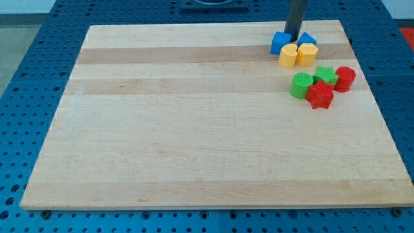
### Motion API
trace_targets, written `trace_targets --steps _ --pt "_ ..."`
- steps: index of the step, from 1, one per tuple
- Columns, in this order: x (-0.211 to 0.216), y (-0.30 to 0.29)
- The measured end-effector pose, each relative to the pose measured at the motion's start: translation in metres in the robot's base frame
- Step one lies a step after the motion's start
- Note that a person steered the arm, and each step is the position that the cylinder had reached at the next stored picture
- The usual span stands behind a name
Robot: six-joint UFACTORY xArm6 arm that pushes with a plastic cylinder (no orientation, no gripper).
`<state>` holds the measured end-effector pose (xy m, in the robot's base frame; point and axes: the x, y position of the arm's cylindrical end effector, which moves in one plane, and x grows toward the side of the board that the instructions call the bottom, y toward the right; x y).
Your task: Slide the blue triangle to the top left of the yellow heart
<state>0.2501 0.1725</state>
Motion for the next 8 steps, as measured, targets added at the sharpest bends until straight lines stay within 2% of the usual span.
trace_targets --steps 3,5,8 --pt "-0.015 0.043" --pt "0.012 0.058" --pt "0.066 -0.035"
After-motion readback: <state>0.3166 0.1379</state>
